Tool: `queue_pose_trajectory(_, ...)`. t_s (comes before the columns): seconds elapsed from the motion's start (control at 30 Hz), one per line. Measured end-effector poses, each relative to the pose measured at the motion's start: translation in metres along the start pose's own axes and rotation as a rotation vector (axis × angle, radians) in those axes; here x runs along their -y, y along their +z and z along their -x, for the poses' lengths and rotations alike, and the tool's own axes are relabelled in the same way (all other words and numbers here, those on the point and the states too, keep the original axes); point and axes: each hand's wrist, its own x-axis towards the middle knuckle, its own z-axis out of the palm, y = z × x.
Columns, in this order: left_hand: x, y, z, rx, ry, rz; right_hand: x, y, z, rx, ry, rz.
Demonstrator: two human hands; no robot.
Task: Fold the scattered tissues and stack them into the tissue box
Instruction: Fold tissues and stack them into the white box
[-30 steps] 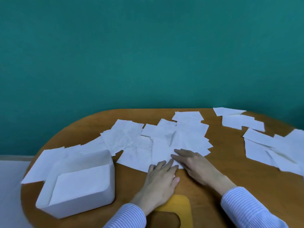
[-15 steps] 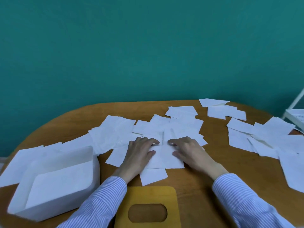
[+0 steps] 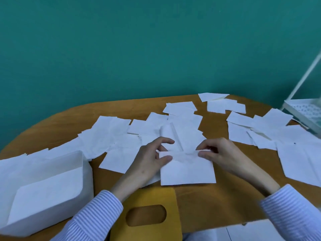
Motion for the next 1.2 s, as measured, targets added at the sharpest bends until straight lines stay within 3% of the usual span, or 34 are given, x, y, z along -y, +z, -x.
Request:
queue_pose_trajectory(0.23,0.012,0.051,0.012,0.209,0.012,-0.182,-0.036,0.016,0.041,0.107,0.14,0.093)
queue_pose_trajectory(0.43,0.015,0.054,0.01,0.192,0.167,-0.438,-0.044,0.022,0.042,0.143,0.112,0.201)
queue_pose_trajectory(0.63,0.004,0.021,-0.042,0.014,0.398,-0.641,-0.028,0.027,0.006,-0.129,0.053,0.155)
queue_pose_trajectory(0.9,0.032,0.009,-0.116,0.129,0.432,-0.789,-0.012,0.078,-0.032,-0.226,0.069,0.382)
queue_pose_trajectory(1.2,0.038,0.005,-0.123,0.107,0.51,-0.781,-0.015,0.074,-0.028,-0.306,0.062,0.329)
